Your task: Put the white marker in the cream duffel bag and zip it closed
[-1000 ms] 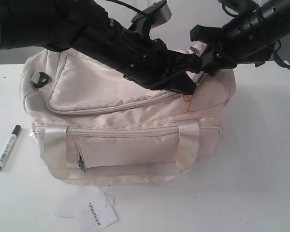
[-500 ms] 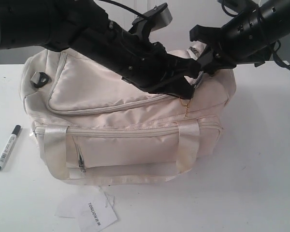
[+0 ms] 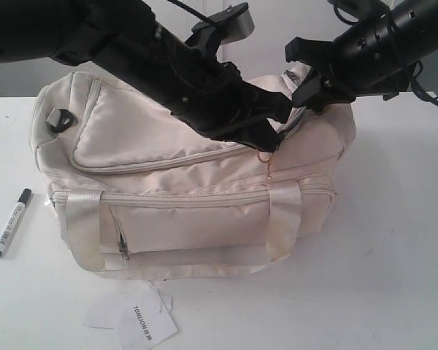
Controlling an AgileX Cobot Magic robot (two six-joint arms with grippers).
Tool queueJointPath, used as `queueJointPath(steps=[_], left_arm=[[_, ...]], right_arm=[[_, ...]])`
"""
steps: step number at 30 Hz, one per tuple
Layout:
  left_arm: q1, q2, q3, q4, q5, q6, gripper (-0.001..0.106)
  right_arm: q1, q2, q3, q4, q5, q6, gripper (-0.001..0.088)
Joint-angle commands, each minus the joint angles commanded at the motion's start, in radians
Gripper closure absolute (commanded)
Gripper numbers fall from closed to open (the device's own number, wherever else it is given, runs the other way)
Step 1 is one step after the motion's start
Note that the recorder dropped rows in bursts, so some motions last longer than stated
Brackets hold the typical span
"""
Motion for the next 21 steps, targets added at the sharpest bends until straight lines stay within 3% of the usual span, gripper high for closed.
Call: queueJointPath(steps=[21], left_arm=[[0.000, -0.017, 0.000, 0.084, 0.053, -0.044, 0.105]], right_arm=[[-0.004, 0.000, 0.000, -0.003, 0.000, -0.004, 0.0868]])
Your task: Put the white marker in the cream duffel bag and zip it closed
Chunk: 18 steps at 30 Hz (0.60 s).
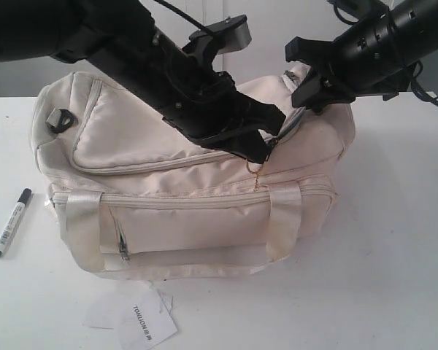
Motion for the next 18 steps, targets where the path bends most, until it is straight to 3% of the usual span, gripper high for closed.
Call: queueJointPath(steps=[18], left_arm=[[0.000, -0.017, 0.000, 0.056, 0.043, -0.017, 0.105]], right_arm=[[0.000, 0.000, 0.000, 0.000, -0.008, 0.004, 0.0868]])
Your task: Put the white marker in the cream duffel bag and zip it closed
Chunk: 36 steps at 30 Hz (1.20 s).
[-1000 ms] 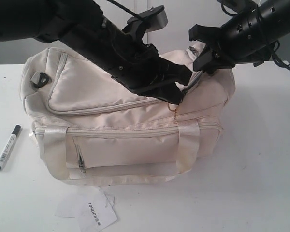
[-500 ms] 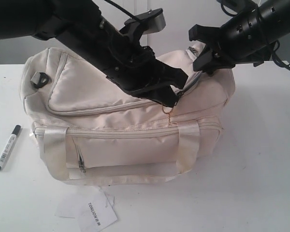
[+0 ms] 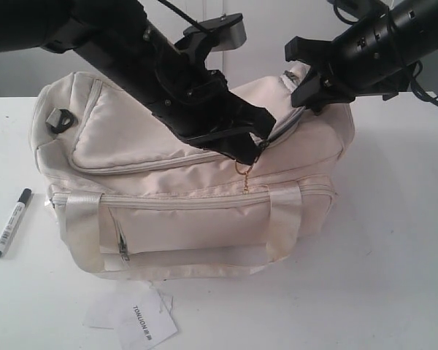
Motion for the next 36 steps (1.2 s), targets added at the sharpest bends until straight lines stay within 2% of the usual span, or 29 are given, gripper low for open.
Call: queueJointPath(steps=[12, 17, 36], left_arm=[[0.000, -0.021, 0.000, 0.061, 0.051, 0.000, 0.105], [0.000, -0.030, 0.000, 0.124, 0.059, -0.043, 0.105], [0.000, -0.030, 0.000, 0.170, 0.089, -0.047, 0.105]], right_arm=[[0.000, 0.000, 0.000, -0.005, 0.000, 0.000, 0.0868], [0.000, 0.000, 0.000, -0.005, 0.000, 0.000, 0.0868], [0.000, 0.000, 0.000, -0.046, 0.000, 0.000, 0.0868]])
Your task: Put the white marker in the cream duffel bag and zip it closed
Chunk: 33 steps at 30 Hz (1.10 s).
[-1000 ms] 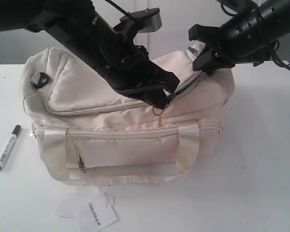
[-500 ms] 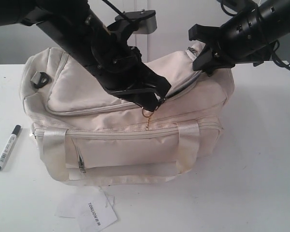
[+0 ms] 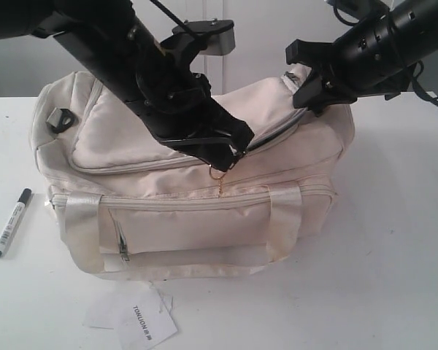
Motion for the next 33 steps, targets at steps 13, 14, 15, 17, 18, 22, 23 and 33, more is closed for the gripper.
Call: queueJointPath(steps=[13, 14, 15, 17, 18, 22, 23, 33], left_arm=[[0.000, 0.000, 0.000, 0.041, 0.025, -0.016, 0.105], [0.000, 0.000, 0.000, 0.041, 0.027, -0.016, 0.105], [0.000, 0.000, 0.000, 0.041, 0.027, -0.018, 0.105], [0.000, 0.000, 0.000, 0.041, 0.027, -0.020, 0.105], [0.000, 0.000, 0.000, 0.041, 0.027, -0.020, 0.105], [0.000, 0.000, 0.000, 0.039, 0.022, -0.020, 0.105], [0.000, 0.000, 0.000, 0.037, 0.016, -0.020, 0.105], [0.000, 0.000, 0.000, 0.032, -0.093, -0.062, 0.105]], right_arm=[[0.000, 0.000, 0.000, -0.009, 0.000, 0.000, 0.0868], [0.000, 0.000, 0.000, -0.011, 0.000, 0.000, 0.0868], [0.000, 0.000, 0.000, -0.011, 0.000, 0.000, 0.0868], [0.000, 0.000, 0.000, -0.011, 0.000, 0.000, 0.0868], [0.000, 0.000, 0.000, -0.011, 0.000, 0.000, 0.0868], [0.000, -0.002, -0.002, -0.005, 0.000, 0.003, 0.0868], [0.000, -0.002, -0.002, -0.005, 0.000, 0.003, 0.0867], [0.000, -0.037, -0.011, -0.010, 0.026, -0.013, 0.0442]])
